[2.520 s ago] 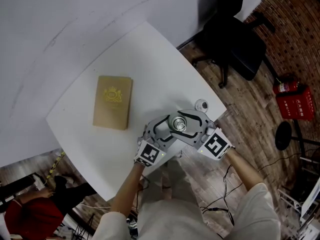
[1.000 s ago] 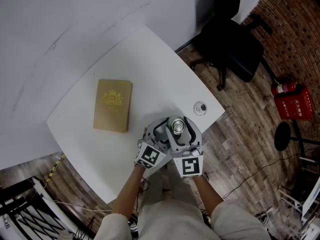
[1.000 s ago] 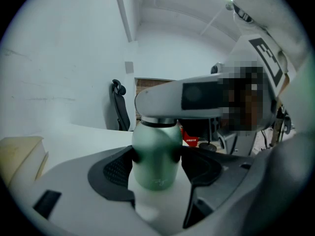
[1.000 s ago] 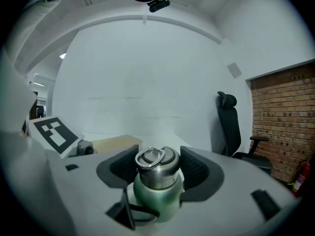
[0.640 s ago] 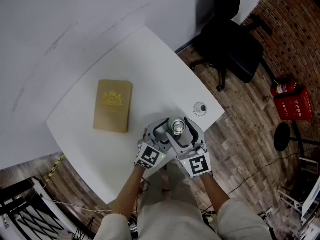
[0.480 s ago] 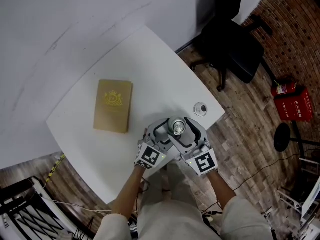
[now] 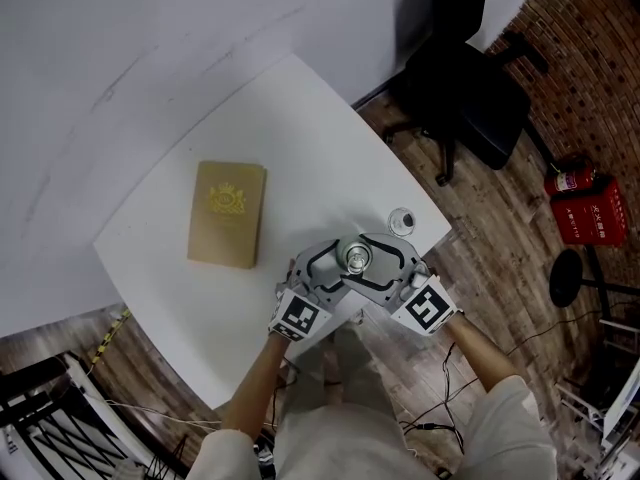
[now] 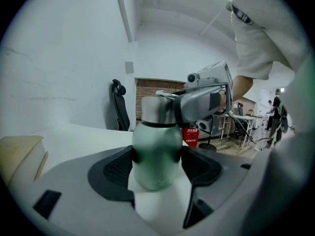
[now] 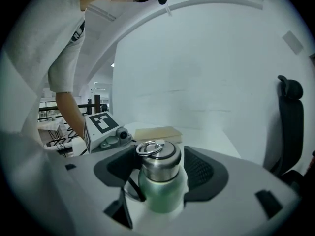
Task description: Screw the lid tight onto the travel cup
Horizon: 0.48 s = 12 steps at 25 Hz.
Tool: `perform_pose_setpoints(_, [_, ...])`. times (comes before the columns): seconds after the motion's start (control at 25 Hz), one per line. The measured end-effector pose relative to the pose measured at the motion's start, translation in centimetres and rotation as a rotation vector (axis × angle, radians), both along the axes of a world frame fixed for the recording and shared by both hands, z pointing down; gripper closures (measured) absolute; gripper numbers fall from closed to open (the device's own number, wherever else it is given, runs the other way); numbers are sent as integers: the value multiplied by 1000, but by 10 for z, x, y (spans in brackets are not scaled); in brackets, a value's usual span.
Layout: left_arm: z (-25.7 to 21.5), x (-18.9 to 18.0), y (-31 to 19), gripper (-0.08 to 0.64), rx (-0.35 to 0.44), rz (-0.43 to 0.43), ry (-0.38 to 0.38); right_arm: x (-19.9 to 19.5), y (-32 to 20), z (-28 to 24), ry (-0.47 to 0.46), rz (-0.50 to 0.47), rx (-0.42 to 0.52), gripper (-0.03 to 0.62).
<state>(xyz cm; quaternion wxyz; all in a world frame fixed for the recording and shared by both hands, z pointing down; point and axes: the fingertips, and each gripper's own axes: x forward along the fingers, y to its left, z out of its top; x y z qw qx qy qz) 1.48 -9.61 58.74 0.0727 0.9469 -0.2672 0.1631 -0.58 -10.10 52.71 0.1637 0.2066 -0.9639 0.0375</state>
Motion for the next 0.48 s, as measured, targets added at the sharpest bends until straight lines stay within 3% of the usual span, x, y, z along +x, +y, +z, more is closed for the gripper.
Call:
perform_pose_setpoints(0.24, [0,0,0,250,0,1,2,-4,-1,4,33,-105,-22,299])
perform_pose_setpoints(0.48, [-1,0,0,250,-1,1,4,-3,0,5,42,-111,-5,322])
